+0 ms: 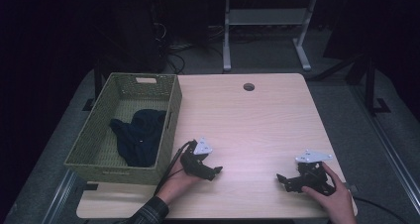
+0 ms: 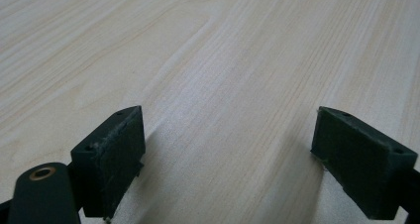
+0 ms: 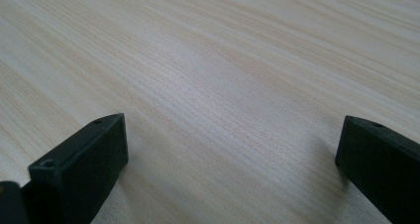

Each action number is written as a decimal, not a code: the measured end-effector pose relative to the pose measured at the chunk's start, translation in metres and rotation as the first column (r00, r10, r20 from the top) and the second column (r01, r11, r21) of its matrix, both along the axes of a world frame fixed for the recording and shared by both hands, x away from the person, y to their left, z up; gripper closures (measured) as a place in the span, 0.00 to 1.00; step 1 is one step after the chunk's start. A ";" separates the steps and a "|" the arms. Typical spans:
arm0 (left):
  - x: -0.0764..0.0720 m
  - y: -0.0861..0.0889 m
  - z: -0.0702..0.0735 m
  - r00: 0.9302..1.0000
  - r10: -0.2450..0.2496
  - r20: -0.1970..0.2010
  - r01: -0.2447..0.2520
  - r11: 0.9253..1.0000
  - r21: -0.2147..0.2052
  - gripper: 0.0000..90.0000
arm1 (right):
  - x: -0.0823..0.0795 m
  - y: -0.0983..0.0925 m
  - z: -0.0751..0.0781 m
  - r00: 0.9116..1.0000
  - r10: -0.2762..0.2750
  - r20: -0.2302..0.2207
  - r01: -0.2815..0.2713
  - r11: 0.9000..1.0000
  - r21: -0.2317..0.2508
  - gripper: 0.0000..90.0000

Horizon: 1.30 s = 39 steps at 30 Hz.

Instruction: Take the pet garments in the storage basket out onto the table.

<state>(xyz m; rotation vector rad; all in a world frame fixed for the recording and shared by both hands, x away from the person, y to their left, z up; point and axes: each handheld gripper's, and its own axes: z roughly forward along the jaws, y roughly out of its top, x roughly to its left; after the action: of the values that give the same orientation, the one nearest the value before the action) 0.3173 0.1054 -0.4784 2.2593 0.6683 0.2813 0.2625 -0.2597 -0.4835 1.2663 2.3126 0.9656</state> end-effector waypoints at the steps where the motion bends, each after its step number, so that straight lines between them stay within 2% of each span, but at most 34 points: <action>1: 0.000 0.000 0.000 1.000 0.000 0.000 0.000 1.000 0.000 0.14 | 0.000 0.000 0.000 1.000 0.000 0.000 0.000 1.000 0.000 0.00; 20: 0.000 -0.001 0.001 1.000 0.008 -0.006 -0.008 1.000 0.007 0.15 | 0.000 0.000 0.000 1.000 0.000 0.000 0.000 1.000 0.000 0.00; 25: 0.001 0.000 0.004 1.000 0.017 -0.021 -0.017 1.000 -0.003 0.15 | 0.000 0.000 0.000 1.000 0.001 0.000 -0.001 1.000 -0.001 0.00; 28: 0.002 0.000 0.007 1.000 0.016 -0.016 -0.016 1.000 0.015 0.15 | 0.000 0.000 0.000 1.000 0.001 0.000 -0.001 1.000 -0.001 0.00; 32: 0.003 0.000 0.009 1.000 0.023 -0.021 -0.023 1.000 0.019 0.15 | 0.000 0.000 0.000 1.000 0.001 0.000 -0.001 1.000 -0.001 0.00; 39: 0.004 -0.001 0.015 1.000 0.028 -0.009 -0.028 0.999 0.034 0.15 | 0.000 0.000 0.000 1.000 0.001 0.000 -0.001 1.000 -0.001 0.00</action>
<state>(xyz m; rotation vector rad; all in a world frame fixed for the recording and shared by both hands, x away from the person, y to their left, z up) 0.3215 0.1048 -0.4634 2.2863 0.7058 0.2973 0.2625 -0.2598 -0.4834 1.2648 2.3139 0.9651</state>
